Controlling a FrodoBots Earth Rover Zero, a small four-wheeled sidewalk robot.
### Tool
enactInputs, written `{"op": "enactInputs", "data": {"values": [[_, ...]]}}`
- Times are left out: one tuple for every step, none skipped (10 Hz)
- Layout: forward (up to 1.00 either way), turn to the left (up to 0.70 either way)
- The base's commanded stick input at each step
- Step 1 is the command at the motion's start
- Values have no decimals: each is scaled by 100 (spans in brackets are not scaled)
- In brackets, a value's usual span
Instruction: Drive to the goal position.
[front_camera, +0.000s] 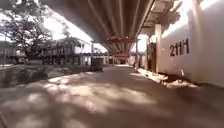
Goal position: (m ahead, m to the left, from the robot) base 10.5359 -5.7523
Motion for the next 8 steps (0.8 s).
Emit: {"op": "enactInputs", "data": {"values": [[70, 0], [70, -33], [70, -29], [70, 0], [70, 0], [70, 0], [70, 0], [70, 0]]}}
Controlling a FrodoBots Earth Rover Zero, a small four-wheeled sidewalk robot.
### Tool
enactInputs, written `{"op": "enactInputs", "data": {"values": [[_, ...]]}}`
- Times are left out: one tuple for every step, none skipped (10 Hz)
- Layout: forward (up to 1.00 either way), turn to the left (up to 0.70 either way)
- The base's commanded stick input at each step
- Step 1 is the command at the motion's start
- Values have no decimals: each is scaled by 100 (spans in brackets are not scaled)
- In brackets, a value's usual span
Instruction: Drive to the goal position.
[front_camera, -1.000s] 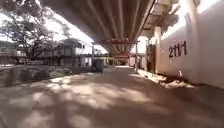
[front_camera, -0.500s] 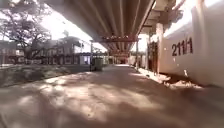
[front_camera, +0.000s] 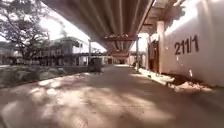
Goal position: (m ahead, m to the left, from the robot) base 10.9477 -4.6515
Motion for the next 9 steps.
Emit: {"op": "enactInputs", "data": {"values": [[70, 0], [70, 0], [70, 0], [70, 0], [70, 0], [70, 0], [70, 0], [70, 0], [70, 0]]}}
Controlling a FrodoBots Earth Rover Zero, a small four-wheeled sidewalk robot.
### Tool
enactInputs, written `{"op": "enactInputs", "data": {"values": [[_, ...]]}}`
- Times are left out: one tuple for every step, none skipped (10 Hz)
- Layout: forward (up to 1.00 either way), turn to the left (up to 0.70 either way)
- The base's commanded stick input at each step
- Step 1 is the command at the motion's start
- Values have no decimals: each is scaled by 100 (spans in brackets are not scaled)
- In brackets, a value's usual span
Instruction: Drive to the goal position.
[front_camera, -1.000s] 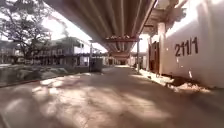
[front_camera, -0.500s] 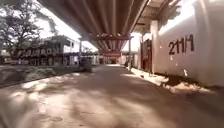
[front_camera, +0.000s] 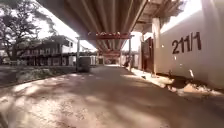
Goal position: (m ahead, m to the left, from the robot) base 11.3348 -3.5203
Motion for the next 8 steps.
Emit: {"op": "enactInputs", "data": {"values": [[70, 0], [70, 0], [70, 0], [70, 0], [70, 0], [70, 0], [70, 0], [70, 0]]}}
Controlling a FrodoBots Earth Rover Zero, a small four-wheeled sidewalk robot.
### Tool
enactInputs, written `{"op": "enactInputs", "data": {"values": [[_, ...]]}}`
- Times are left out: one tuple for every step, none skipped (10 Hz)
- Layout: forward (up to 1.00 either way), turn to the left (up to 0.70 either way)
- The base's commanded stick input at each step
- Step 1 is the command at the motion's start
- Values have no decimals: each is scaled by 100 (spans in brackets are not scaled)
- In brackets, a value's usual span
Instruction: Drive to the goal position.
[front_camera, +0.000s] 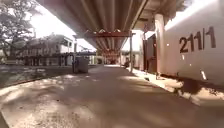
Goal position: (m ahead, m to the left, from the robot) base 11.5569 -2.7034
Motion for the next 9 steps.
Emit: {"op": "enactInputs", "data": {"values": [[70, 0], [70, 0], [70, 0], [70, -30], [70, -33], [70, -31], [70, -15], [70, 0], [70, 0]]}}
